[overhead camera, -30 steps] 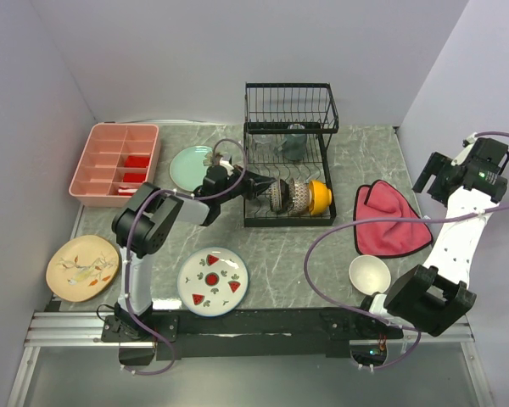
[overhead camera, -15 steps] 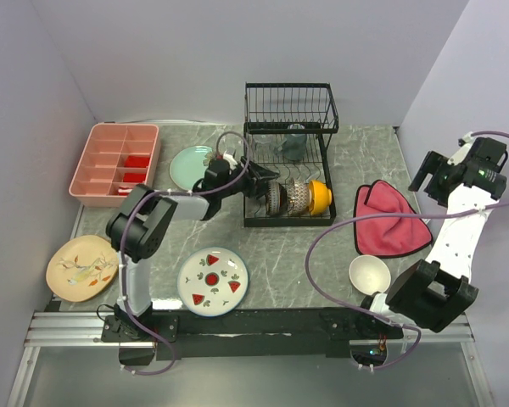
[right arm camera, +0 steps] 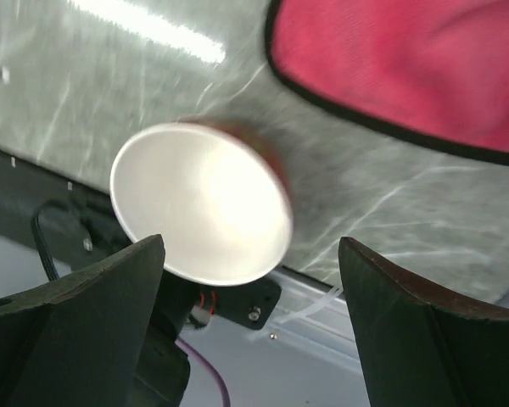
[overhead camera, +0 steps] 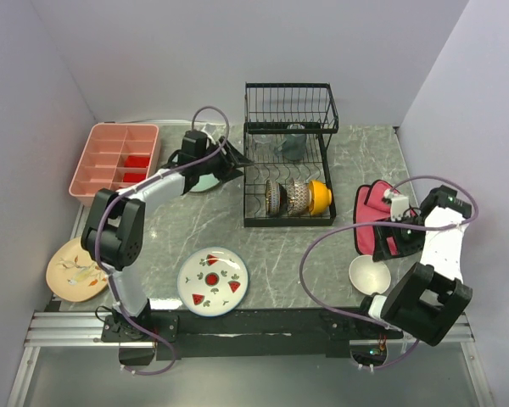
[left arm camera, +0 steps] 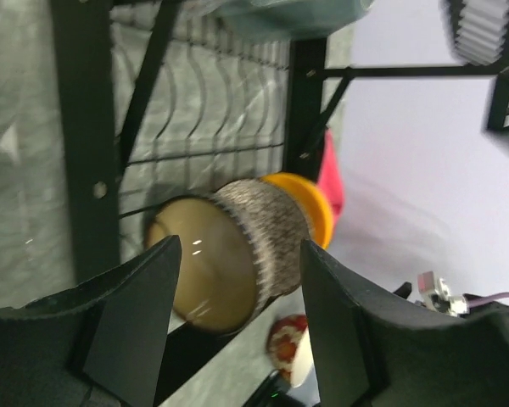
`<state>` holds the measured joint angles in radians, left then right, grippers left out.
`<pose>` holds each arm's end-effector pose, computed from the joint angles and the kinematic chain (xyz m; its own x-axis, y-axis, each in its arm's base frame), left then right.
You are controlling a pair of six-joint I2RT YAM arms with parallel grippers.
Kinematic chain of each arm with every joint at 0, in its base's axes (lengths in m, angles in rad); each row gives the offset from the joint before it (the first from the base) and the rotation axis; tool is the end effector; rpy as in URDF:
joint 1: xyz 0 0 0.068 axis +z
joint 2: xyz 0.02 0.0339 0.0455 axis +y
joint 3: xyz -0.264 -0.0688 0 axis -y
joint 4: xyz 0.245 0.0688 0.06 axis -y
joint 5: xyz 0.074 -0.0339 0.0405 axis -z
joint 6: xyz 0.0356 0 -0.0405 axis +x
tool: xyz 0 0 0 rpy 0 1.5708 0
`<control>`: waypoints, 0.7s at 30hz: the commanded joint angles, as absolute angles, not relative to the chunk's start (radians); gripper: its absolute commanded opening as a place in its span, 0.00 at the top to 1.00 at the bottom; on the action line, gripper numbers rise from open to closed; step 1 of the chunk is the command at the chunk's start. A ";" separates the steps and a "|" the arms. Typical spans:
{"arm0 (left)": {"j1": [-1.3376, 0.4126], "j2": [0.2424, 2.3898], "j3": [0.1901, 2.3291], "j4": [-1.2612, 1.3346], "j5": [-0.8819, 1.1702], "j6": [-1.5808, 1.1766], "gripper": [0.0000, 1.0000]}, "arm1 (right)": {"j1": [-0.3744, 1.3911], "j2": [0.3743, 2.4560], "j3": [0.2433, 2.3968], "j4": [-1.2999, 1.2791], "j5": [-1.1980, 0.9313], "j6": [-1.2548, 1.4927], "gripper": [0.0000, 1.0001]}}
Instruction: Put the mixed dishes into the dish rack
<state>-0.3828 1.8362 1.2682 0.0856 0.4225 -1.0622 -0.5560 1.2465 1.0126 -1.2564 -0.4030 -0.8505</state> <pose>0.3864 -0.1713 0.2376 -0.8014 -0.5361 -0.2652 -0.0459 0.4973 -0.8664 0.1744 -0.0920 0.2589 -0.9032 -0.2528 -0.3468 -0.3338 0.9218 0.1974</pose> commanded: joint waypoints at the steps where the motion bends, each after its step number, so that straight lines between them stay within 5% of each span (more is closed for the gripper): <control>1: -0.410 1.784 1.206 0.046 0.451 -0.942 0.37 | -0.555 1.169 1.011 -1.311 -0.443 -1.026 0.09; 12: -0.403 1.628 1.175 -0.153 0.489 -0.618 0.37 | -0.555 1.086 0.879 -1.315 -0.362 -1.256 0.09; 21: -0.385 1.519 1.186 -0.195 0.538 -0.405 0.37 | -0.555 1.270 0.868 -1.200 -0.390 -1.227 0.13</control>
<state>-0.3935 1.5673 1.1664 -0.1551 0.5018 -0.5488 -0.5560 1.2114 0.8604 -1.2560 -0.3794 -1.2137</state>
